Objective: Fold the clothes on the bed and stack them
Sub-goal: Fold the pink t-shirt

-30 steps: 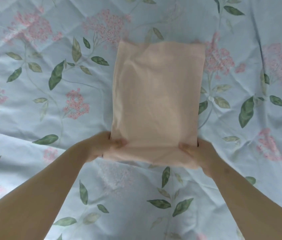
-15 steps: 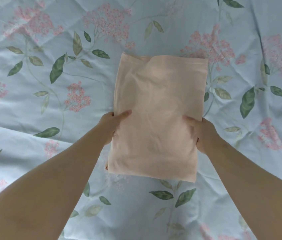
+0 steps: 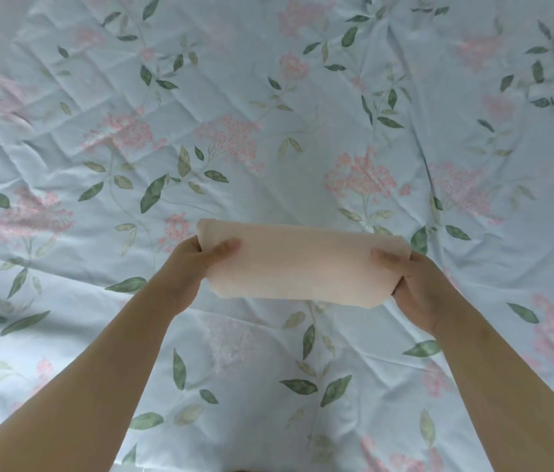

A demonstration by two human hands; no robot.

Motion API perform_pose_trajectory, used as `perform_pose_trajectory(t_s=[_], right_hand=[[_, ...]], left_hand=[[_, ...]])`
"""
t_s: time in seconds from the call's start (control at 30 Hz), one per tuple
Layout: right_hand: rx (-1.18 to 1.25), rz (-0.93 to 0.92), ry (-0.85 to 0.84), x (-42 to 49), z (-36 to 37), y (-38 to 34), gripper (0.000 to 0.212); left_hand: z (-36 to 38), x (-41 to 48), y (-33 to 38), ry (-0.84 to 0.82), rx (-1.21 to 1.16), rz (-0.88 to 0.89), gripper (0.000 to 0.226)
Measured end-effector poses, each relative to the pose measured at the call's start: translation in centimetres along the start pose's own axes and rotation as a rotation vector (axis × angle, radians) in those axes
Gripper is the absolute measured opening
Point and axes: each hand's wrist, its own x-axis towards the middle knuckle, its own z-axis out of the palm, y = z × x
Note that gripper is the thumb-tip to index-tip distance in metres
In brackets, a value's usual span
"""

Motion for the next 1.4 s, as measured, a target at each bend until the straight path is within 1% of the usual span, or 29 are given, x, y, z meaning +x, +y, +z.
perform_pose_trajectory(t_s=[0.07, 0.1, 0.2, 0.23, 0.3, 0.33, 0.4, 0.43, 0.5, 0.53, 0.6, 0.7, 0.77, 0.83, 0.87, 0.93, 0.97, 1.03, 1.07, 1.13, 1.27, 1.33, 1.4], right_hand=[[-0.073, 0.044, 0.013, -1.3, -0.3, 0.0, 0.013], [-0.127, 0.078, 0.018, -1.9, -0.4, 0.1, 0.016], [-0.359, 0.190, 0.039, -3.3, -1.3, 1.1, 0.042], [-0.443, 0.223, 0.057, -3.8, -1.7, 1.4, 0.047], [-0.527, 0.278, 0.096, -4.5, -2.0, 1.9, 0.050], [-0.513, 0.286, 0.104, -4.9, -2.0, 2.1, 0.046], [-0.371, 0.266, 0.104, -5.2, -1.7, 1.9, 0.032], [-0.257, 0.246, 0.099, -5.4, -1.5, 1.7, 0.024], [-0.024, 0.191, 0.105, -6.2, -1.1, 0.9, 0.007], [0.072, 0.151, 0.117, -6.5, -1.1, 0.5, 0.004], [0.186, 0.060, 0.126, -7.2, -1.2, 0.0, 0.012], [0.192, -0.089, 0.090, -8.6, -1.7, 0.7, 0.024], [0.114, -0.116, 0.110, -9.0, -2.4, 2.8, 0.029], [-0.008, -0.063, 0.163, -8.7, -3.1, 6.0, 0.028], [-0.058, -0.003, 0.187, -8.3, -3.6, 7.9, 0.024], [-0.126, 0.168, 0.217, -7.2, -4.3, 11.9, 0.015], [-0.170, 0.252, 0.241, -6.7, -4.7, 13.8, 0.015], [-0.244, 0.356, 0.300, -5.6, -5.3, 16.6, 0.031], [-0.249, 0.368, 0.328, -5.1, -5.3, 17.4, 0.038], [-0.243, 0.363, 0.357, -4.0, -5.3, 18.4, 0.047], [-0.210, 0.337, 0.365, -1.2, -5.1, 18.8, 0.057], [-0.211, 0.319, 0.381, 0.1, -5.0, 18.5, 0.060], [-0.187, 0.296, 0.390, 1.2, -4.7, 18.0, 0.057]], left_hand=[[0.1, -1.7, -0.5, 0.011, 0.054, -0.020, 0.048], [0.2, -2.3, -0.8, 0.015, 0.106, -0.045, 0.051], [0.1, -3.5, -1.6, -0.003, 0.354, -0.203, 0.058], [0.1, -3.8, -1.7, -0.025, 0.417, -0.263, 0.056], [0.5, -4.3, -1.4, -0.058, 0.442, -0.347, 0.039], [0.7, -4.4, -1.1, -0.057, 0.413, -0.383, 0.029], [1.3, -4.8, -0.5, -0.049, 0.306, -0.421, 0.011], [1.5, -5.1, -0.1, -0.063, 0.240, -0.415, 0.007], [1.9, -5.8, 0.7, -0.103, 0.085, -0.346, 0.005], [2.1, -6.1, 1.0, -0.115, 0.022, -0.293, 0.007], [2.3, -6.8, 1.3, -0.130, -0.030, -0.200, 0.012], [2.3, -7.5, 0.5, -0.158, -0.091, -0.136, 0.017], [2.0, -7.6, -1.4, -0.148, -0.100, -0.151, 0.023], [1.5, -7.1, -4.6, -0.128, -0.022, -0.195, 0.032], [1.1, -6.8, -6.4, -0.129, 0.051, -0.233, 0.037], [0.5, -6.0, -10.4, -0.117, 0.233, -0.356, 0.044], [0.3, -5.6, -12.2, -0.077, 0.311, -0.427, 0.046], [0.2, -4.6, -15.0, 0.032, 0.406, -0.536, 0.053], [0.4, -4.1, -15.9, 0.072, 0.443, -0.547, 0.058], [1.0, -2.7, -16.8, 0.121, 0.486, -0.493, 0.065], [2.0, 0.4, -17.1, 0.228, 0.493, -0.344, 0.073], [2.4, 1.6, -16.9, 0.262, 0.496, -0.306, 0.072], [3.0, 2.6, -16.7, 0.275, 0.495, -0.279, 0.071]])
